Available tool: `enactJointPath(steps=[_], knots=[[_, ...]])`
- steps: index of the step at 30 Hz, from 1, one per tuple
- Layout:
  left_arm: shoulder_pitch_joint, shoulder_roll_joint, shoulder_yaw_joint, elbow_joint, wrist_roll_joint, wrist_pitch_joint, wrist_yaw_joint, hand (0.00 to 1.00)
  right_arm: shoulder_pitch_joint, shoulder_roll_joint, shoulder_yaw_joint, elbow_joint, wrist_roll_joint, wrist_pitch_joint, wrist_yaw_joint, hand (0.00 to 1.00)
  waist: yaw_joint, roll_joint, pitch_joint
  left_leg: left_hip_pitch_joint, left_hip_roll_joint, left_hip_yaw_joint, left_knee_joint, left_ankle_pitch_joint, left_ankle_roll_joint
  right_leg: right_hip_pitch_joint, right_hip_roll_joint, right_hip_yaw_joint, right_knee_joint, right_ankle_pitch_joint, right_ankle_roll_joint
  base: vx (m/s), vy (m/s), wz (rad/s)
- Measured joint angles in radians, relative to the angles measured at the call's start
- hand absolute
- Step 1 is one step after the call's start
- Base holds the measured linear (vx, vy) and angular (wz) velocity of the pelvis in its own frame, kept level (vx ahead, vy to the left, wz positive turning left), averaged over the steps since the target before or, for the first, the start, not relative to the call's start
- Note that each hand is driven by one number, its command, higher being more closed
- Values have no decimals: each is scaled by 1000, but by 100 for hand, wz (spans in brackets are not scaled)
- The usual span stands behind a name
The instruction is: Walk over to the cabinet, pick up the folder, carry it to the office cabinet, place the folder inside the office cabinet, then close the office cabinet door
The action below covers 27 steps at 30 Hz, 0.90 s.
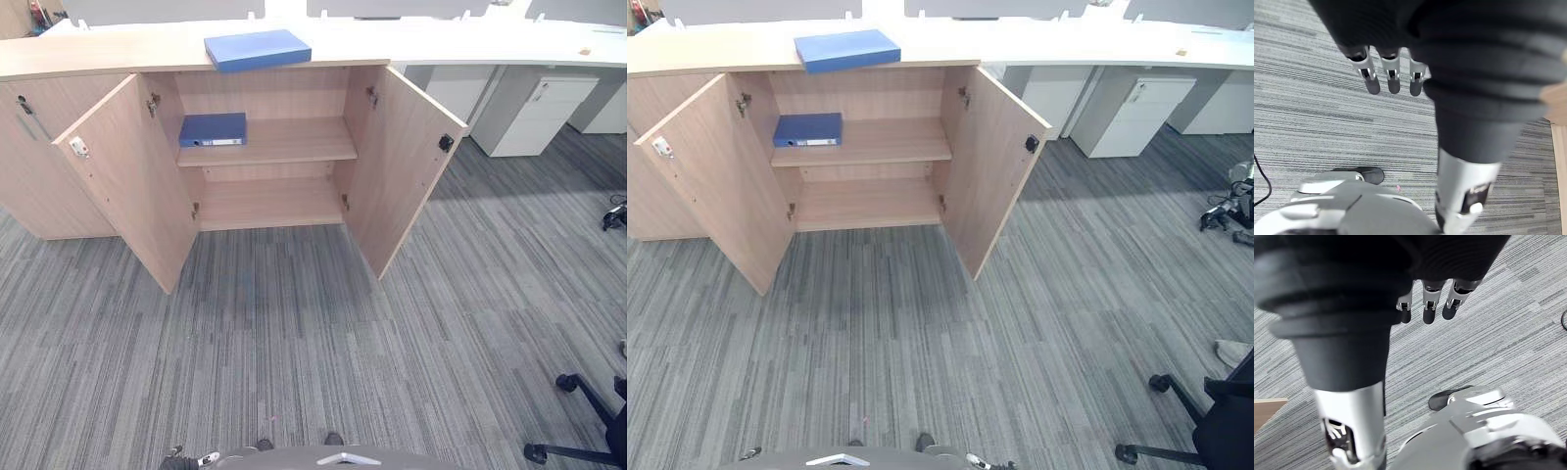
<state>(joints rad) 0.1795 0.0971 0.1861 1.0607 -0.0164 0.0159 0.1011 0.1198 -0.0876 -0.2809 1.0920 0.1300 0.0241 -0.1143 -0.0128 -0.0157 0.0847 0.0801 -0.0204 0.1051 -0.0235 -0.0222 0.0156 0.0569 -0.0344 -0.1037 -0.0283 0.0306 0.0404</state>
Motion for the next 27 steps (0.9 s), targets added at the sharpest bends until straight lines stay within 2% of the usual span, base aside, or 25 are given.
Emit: enactJointPath(steps=[8, 27], knots=[[-31, -1, -1, 16, 2, -2, -5, 0, -55, 1, -18, 21, -12, 0, 1, 0, -5, -5, 27, 50, -1, 3, -31, 0, -5, 48, 0, -18, -22, -5, 15, 27, -2, 2], [-32, 3, -13, 18, 1, -3, -1, 0, -58, 1, -17, 23, -21, 1, 1, 0, -3, -8, 30, 52, 0, 23, -60, 9, -11, 44, 4, -9, -49, 4, 8, -38, -18, -3]])
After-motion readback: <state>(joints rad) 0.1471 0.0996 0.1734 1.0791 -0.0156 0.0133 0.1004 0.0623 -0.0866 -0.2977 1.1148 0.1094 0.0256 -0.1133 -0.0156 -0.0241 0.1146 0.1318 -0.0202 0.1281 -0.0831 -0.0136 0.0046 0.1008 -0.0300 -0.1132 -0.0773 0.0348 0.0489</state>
